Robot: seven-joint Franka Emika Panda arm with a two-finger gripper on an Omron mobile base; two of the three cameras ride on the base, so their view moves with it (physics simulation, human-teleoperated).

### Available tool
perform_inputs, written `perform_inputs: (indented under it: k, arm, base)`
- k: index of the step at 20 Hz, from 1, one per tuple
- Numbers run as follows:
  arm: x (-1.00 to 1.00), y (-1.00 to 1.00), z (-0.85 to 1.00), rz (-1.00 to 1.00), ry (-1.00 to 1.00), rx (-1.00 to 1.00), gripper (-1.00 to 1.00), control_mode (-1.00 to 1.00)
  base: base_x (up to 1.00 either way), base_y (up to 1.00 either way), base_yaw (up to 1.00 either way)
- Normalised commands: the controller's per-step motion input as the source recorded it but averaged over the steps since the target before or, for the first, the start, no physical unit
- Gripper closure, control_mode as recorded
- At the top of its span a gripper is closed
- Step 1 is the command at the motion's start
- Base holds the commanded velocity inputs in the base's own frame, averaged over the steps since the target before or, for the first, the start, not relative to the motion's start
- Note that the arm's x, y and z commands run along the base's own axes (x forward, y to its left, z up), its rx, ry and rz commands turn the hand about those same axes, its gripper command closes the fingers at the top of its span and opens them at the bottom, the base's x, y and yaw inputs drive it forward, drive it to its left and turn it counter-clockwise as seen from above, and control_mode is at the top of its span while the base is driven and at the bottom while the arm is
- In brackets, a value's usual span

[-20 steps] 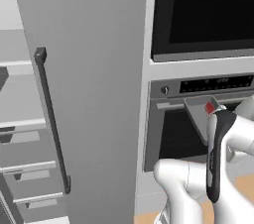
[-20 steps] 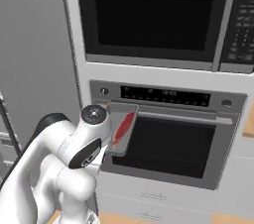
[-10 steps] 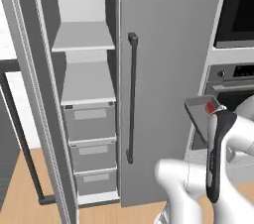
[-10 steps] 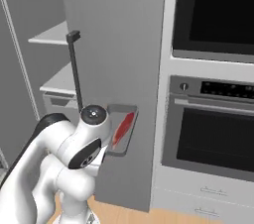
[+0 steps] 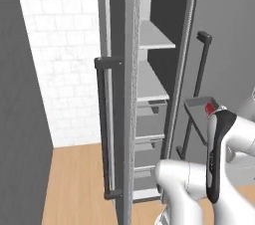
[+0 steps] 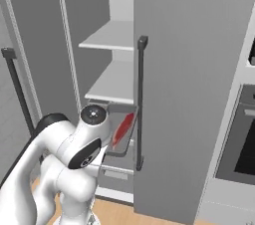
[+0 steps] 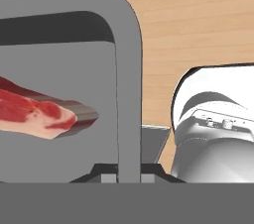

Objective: Take the meat container that has the steak and place it on the second highest rack of the freezer. Then take the vegetable container that has the carrot and mushroom and place it on the highest rack of the freezer.

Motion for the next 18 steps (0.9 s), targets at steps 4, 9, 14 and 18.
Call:
perform_inputs:
  k: [4, 9, 14, 18]
  arm:
    - [0.00, 0.00, 0.00, 0.00, 0.00, 0.00, 1.00, 1.00]
    - [0.00, 0.00, 0.00, 0.00, 0.00, 0.00, 1.00, 1.00]
    - [0.00, 0.00, 0.00, 0.00, 0.00, 0.00, 1.00, 1.00]
    - [0.00, 0.00, 0.00, 0.00, 0.00, 0.00, 1.00, 1.00]
  base:
    - [0.48, 0.25, 0.00]
    - [0.05, -0.30, 0.00]
    - [0.38, -0.23, 0.01]
    - [0.08, -0.40, 0.00]
